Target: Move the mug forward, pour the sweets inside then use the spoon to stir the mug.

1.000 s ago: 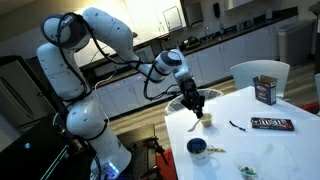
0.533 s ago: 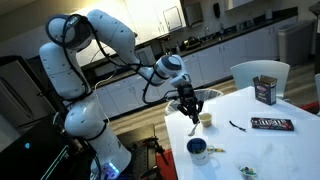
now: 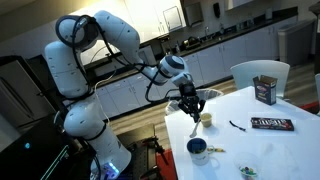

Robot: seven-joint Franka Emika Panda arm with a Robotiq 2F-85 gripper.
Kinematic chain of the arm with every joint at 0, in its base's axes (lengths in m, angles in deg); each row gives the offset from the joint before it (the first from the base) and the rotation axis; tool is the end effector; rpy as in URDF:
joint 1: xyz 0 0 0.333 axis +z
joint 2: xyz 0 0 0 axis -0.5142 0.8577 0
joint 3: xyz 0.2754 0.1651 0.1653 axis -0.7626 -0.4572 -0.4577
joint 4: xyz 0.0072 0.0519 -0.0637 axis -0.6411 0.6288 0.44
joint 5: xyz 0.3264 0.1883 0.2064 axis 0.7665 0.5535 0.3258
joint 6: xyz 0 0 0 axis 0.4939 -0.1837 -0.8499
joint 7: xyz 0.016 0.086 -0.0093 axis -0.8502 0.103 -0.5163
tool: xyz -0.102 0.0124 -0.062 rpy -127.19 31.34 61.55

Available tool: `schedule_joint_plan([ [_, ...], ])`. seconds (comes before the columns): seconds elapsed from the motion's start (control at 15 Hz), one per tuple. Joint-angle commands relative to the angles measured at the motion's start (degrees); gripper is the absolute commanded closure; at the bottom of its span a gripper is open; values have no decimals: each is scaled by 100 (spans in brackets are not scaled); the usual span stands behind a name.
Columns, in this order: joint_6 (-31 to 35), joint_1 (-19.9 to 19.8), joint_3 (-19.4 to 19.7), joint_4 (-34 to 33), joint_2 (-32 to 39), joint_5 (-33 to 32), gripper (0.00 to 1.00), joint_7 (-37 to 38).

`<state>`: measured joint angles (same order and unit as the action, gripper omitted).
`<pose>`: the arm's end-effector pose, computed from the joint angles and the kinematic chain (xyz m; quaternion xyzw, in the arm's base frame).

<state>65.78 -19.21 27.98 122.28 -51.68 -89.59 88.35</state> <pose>0.5026 0.0449 0.2591 0.7174 -0.5210 0.2222 0.4056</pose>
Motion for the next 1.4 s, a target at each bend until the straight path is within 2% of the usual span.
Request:
schedule_joint_plan([
  [0.0,-286,20,-191,-362,536,-424,98,524],
  [0.4,262,-127,-222,-194,1066,-1477,98,1304],
  [0.47,45,-110,-302,-267,996,-1241,98,1144],
  [0.53,59,-125,-298,-266,1076,-1278,91,1167],
  [0.73,59,-133,-308,-284,1104,-1277,91,1167],
  [0.8,110,-144,-319,-249,1049,-1301,98,1097],
  [1.13,166,-92,-469,-57,1015,-1259,98,807],
  [1.33,172,-18,-612,69,1082,-1268,98,940],
])
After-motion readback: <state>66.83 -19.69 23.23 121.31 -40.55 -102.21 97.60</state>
